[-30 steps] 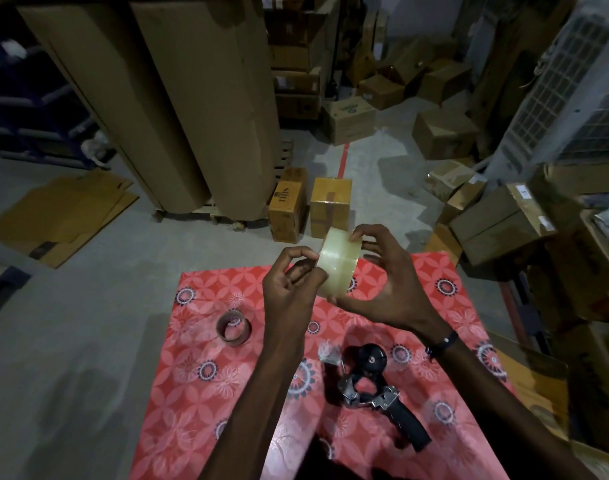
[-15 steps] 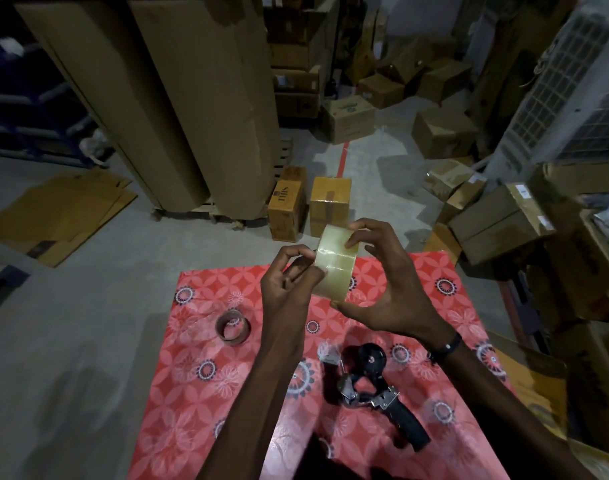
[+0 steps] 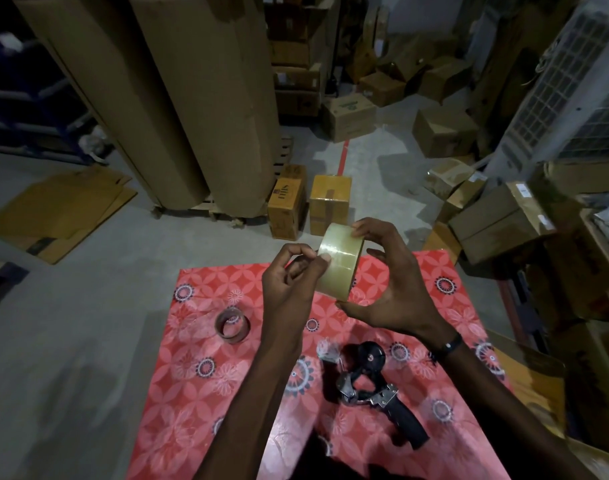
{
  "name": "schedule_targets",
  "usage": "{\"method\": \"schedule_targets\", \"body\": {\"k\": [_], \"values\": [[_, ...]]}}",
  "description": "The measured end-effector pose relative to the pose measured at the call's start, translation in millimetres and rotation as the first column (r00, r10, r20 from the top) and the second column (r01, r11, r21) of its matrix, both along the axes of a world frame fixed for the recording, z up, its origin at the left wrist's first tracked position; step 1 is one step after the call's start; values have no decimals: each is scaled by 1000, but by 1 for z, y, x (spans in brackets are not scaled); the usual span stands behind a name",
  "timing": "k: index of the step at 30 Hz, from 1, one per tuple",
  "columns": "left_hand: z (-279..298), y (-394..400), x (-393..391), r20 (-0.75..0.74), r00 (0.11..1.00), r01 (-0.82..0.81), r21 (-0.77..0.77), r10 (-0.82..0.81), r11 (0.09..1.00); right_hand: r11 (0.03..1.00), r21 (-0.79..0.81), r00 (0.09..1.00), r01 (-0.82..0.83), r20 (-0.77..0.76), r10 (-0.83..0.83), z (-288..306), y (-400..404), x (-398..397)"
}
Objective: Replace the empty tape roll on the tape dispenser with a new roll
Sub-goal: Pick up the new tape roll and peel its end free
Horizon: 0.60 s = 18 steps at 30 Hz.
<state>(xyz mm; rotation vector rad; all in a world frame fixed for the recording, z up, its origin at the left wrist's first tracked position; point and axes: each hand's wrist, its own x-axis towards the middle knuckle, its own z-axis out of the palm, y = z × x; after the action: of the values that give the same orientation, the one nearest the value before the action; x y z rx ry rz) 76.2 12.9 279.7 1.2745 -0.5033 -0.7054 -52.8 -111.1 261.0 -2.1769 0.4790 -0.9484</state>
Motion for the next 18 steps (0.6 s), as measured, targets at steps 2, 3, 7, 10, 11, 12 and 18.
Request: {"method": "schedule_targets", "body": {"k": [2,3,7,10,11,12,18], "values": [[0,-1,-1,-4,1000,-11,20,11,1000,1000,-22,1000,-9,-2,9,-1,-1,0],[0,-2,-1,-7,1000,-13,22,13,1000,1000,-23,1000,-12,-2,12,-1,-1,0],[-1,-2,-2,150,987,-69,44,62,997,1000,3,1000,2,4,-2,-1,2,-3],[-1,1,-2,558,822,-150,15,116,989,1000,14,1000,0,13,0,1,4,-4],[-3,2,-1,660,744,-141,6,102,990,1000,22,1000,-1,18,1,2,5,-4],[-6,1,0,724,684,-133,7,87,991,1000,32,1000,-2,24,1,3,6,-4],[-14,5,2,876,482,-131,34,33,991,999,34,1000,-10,17,9,4,9,-1]]}}
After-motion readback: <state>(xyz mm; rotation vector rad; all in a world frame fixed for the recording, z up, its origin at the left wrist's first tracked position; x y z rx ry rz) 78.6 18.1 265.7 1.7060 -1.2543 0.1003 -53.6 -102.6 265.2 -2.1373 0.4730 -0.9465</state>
